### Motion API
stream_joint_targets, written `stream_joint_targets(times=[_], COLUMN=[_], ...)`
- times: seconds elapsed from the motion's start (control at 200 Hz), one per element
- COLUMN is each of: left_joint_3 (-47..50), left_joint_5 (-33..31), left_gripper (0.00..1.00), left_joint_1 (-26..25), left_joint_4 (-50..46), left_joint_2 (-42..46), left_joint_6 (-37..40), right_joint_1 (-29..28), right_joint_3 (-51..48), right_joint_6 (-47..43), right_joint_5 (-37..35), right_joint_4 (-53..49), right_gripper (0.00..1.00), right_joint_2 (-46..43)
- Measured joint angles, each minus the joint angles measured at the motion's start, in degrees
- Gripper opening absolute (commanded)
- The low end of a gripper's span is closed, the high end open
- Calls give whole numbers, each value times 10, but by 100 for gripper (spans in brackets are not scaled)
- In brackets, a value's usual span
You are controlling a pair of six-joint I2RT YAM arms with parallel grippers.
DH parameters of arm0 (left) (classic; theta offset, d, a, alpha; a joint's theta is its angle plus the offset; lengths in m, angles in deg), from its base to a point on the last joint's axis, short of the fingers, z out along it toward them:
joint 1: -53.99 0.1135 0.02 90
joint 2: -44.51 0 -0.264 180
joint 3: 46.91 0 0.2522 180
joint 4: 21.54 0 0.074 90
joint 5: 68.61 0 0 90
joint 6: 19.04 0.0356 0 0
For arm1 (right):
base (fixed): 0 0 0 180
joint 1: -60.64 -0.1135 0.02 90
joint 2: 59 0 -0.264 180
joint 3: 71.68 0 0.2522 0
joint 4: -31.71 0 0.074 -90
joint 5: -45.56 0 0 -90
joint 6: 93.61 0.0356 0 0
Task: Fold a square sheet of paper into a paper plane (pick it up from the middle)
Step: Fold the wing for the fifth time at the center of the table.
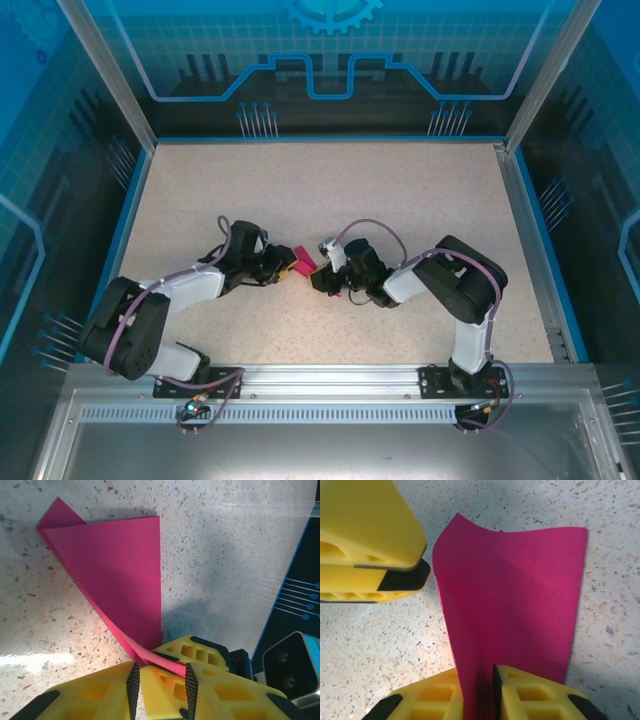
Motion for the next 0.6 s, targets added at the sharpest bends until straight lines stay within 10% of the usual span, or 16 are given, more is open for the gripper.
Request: stream_joint_targets(times=[0.6], left_joint_3=[-24], left_joint_5=[4], left_gripper=[33], left_joint_1=[-7], left_joint_4=[14], left_joint_2=[-44], left_joint_6=[4], right_joint_1=[9], right_joint_3=[9], right_joint_6=[29], right_joint_5=[19], right_joint_4=[-21], right_gripper=[17], right_joint_2=[0])
